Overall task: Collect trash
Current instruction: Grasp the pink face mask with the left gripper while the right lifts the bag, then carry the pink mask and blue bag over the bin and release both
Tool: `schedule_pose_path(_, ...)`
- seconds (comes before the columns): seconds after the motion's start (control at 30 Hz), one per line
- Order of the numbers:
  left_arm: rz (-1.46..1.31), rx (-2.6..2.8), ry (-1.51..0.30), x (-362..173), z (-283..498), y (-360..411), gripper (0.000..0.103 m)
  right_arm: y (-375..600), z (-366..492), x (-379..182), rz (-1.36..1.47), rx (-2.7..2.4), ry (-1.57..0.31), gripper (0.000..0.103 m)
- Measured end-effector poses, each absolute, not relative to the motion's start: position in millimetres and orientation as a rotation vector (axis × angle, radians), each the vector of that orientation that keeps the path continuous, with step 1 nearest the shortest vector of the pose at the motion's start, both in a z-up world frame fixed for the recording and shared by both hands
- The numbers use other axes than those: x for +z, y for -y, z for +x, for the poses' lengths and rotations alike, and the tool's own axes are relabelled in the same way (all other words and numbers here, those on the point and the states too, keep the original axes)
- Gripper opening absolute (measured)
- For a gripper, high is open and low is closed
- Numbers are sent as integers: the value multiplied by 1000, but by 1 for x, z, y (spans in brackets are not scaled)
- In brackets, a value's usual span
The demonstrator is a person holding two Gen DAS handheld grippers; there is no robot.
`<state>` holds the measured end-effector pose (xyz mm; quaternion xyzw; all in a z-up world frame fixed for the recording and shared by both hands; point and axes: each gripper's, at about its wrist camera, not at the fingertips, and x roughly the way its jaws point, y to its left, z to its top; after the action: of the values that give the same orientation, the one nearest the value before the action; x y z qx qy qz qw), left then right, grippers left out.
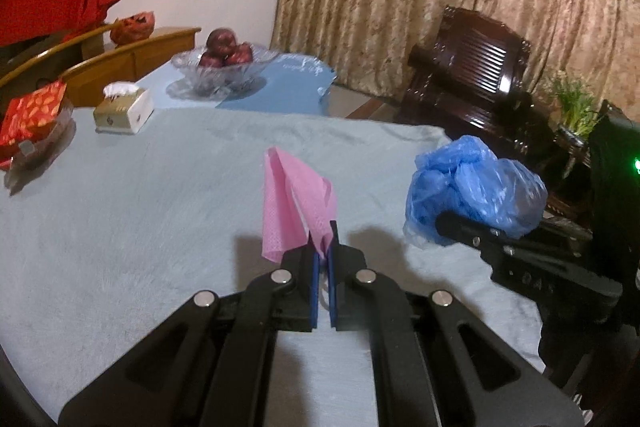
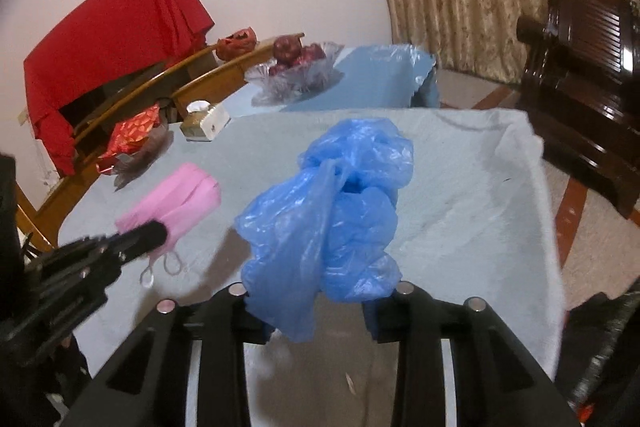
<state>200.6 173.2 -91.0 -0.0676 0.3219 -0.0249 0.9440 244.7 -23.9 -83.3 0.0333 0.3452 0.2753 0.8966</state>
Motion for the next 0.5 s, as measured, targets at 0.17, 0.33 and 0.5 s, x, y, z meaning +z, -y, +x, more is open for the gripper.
schedule_pose_path(0.17, -130, -84, -642, -76, 187, -151, 3, 49, 217, -67, 73, 555, -688, 33)
schedule_pose_path(0.33, -124, -132, -627, -65, 174, -127, 3, 73, 194, -59, 93, 537, -675, 33)
schedule_pose_path(0.5, -111, -183, -609, -56, 161, -101, 3, 97, 174, -53, 107, 500, -661, 33)
